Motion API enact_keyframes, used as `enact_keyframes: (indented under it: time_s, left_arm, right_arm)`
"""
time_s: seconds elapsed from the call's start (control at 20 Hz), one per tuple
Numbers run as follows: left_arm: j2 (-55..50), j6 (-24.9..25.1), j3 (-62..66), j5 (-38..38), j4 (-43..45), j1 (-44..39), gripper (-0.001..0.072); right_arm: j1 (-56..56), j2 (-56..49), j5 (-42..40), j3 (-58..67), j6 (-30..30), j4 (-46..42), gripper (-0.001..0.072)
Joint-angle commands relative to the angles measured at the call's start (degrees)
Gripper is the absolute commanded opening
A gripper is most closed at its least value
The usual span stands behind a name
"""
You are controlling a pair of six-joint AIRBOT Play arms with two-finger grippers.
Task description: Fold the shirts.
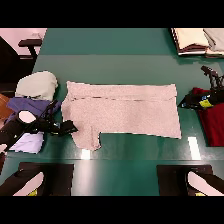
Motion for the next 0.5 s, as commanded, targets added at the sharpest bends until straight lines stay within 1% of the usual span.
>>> enact_keyframes:
  time_s: [0.0, 0.1, 0.25, 0.35, 0.45]
  left_arm:
    - [0.3, 1.1, 0.3, -0.9, -3.5, 0.0, 0.0022]
    - [0.3, 1.7, 2.1, -3.5, -3.1, 0.0, 0.0023]
    - [0.3, 2.1, 4.3, -5.9, -3.1, 0.0, 0.0023]
    - [0.3, 2.2, 5.0, -5.7, -3.1, 0.0, 0.0023]
    - [0.3, 2.1, 5.0, -5.5, -3.1, 0.0, 0.0023]
  right_arm:
    - [-2.0, 0.2, 2.9, -0.4, 0.0, -0.5, 0.0378]
    - [-6.5, 0.2, 4.9, -2.8, 0.0, -0.5, 0.0377]
    - [-15.2, 0.2, 6.3, -11.5, 0.0, -0.5, 0.0388]
    - [-20.6, 0.1, 4.3, -18.2, 0.0, -0.2, 0.0388]
    - [-23.3, 0.1, 2.1, -24.2, 0.0, 0.7, 0.0388]
